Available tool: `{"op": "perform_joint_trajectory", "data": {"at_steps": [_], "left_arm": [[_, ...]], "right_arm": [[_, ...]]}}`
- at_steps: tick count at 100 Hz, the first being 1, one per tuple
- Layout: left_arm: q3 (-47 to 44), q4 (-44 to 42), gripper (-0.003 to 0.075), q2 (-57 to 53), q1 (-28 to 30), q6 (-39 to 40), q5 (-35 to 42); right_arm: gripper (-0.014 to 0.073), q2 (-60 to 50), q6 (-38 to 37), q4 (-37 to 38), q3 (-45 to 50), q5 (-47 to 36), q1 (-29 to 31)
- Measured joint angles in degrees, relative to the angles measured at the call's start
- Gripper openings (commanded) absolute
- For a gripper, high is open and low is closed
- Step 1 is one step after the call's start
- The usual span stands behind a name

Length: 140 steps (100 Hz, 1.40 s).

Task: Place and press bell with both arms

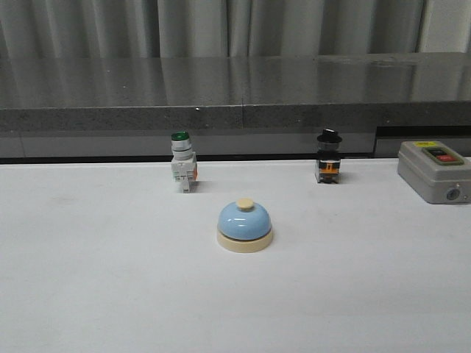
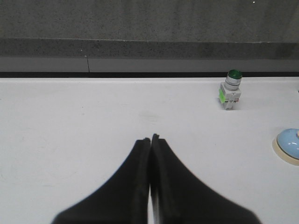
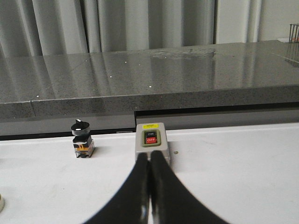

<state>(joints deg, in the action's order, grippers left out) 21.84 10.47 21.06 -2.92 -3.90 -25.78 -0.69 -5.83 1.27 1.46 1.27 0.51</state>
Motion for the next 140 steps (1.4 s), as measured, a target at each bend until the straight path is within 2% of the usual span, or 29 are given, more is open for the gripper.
{"op": "perform_joint_trajectory", "data": {"at_steps": [25, 47, 58, 81, 140], "left_arm": [[-6.4, 0.0, -0.002, -10.8, 0.0, 0.0, 2.1], [-15.3, -3.4, -0.002, -15.8, 0.0, 0.0, 14.4], [-18.7, -4.2, -0.002, -18.2, 0.1, 0.7, 17.2], [-21.9, -6.4, -0.002, -21.3, 2.2, 6.8, 18.6], [-21.9, -6.7, -0.002, -21.3, 2.3, 7.1, 17.9]], "right_arm": [[-0.006, 0.0, 0.0, 0.0, 0.0, 0.0, 0.0], [-0.006, 0.0, 0.0, 0.0, 0.0, 0.0, 0.0], [-0.006, 0.0, 0.0, 0.0, 0.0, 0.0, 0.0], [-0.006, 0.0, 0.0, 0.0, 0.0, 0.0, 0.0], [-0.006, 0.0, 0.0, 0.0, 0.0, 0.0, 0.0]]}}
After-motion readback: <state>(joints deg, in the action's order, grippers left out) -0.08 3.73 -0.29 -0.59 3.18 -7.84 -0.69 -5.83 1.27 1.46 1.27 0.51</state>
